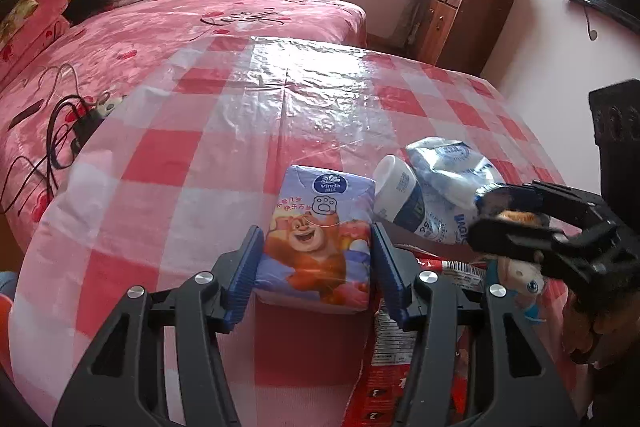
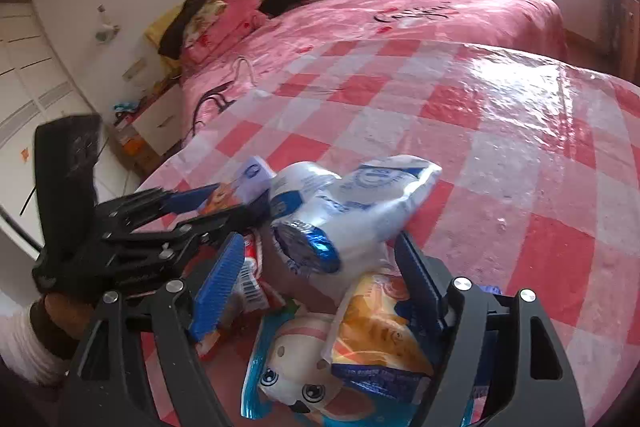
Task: Collect trash
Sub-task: 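Close right tool on white milk carton while left tool grasps bear-printed wipes pack, then lift both held items and carry them over the orange bucket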
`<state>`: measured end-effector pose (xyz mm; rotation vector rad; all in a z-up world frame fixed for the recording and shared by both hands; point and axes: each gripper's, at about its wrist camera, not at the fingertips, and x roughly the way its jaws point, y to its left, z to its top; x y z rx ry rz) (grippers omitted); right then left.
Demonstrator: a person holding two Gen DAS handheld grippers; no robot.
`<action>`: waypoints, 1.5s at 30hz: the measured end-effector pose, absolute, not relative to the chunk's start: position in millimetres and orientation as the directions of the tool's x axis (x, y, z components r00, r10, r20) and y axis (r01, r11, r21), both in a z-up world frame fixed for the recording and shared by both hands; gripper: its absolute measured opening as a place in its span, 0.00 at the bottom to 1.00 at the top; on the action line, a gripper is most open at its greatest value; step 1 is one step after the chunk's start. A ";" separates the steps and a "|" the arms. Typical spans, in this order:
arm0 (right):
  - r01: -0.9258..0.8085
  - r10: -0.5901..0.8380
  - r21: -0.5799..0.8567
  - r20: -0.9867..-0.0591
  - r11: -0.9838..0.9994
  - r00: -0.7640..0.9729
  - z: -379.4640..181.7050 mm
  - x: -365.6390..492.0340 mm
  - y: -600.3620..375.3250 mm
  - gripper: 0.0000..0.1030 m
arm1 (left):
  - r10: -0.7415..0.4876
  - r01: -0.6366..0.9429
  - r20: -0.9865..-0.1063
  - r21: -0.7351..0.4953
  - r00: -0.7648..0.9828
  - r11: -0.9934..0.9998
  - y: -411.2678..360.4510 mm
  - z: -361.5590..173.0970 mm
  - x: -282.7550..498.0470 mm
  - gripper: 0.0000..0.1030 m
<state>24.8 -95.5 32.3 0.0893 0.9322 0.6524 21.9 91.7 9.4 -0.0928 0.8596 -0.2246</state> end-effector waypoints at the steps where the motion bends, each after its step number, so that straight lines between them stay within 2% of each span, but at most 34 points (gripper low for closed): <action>1: -0.460 0.538 0.339 -0.729 0.821 0.422 30.9 26.5 -96.4 0.75 | -0.232 0.154 -0.741 -0.173 0.631 0.973 92.7 9.4 19.6 0.54; 6: -0.364 0.508 0.369 -0.737 0.855 0.446 32.3 30.3 -115.0 0.79 | -0.223 0.136 -0.746 -0.177 0.627 0.975 98.9 9.8 10.5 0.54; 12: -0.282 0.558 0.482 -0.698 0.830 0.449 38.8 41.2 -124.0 0.80 | -0.216 0.113 -0.744 -0.187 0.632 0.976 104.6 12.1 -0.7 0.54; 19: -0.235 0.508 0.451 -0.734 0.861 0.450 39.2 59.0 -103.8 0.80 | -0.217 0.110 -0.749 -0.190 0.627 0.976 109.3 11.0 -9.5 0.54; 24: -0.220 0.420 0.358 -0.779 0.908 0.466 30.0 67.3 -88.7 0.80 | -0.230 0.110 -0.746 -0.207 0.626 0.972 110.9 10.3 -13.5 0.54; 27: -0.221 0.381 0.311 -0.783 0.925 0.492 27.7 65.7 -84.4 0.73 | -0.238 0.113 -0.744 -0.215 0.624 0.970 111.5 10.2 -14.0 0.54; 30: -0.238 0.405 0.328 -0.770 0.914 0.493 26.8 63.9 -82.2 0.53 | -0.245 0.120 -0.744 -0.219 0.622 0.968 111.9 10.2 -16.1 0.54; 31: -0.237 0.405 0.329 -0.769 0.914 0.495 26.6 63.0 -81.6 0.40 | -0.248 0.120 -0.744 -0.222 0.621 0.968 112.6 10.2 -17.1 0.54; 32: -0.237 0.402 0.325 -0.767 0.916 0.501 26.5 61.5 -81.5 0.37 | -0.250 0.119 -0.743 -0.225 0.621 0.967 113.5 10.3 -18.0 0.54; 37: -0.251 0.426 0.344 -0.731 0.905 0.533 30.7 52.2 -86.2 0.26 | -0.266 0.126 -0.741 -0.241 0.616 0.962 117.3 10.2 -23.0 0.54; 45: -0.255 0.414 0.327 -0.690 0.910 0.593 43.3 33.8 -92.6 0.24 | -0.291 0.127 -0.734 -0.272 0.613 0.954 125.9 10.5 -32.3 0.54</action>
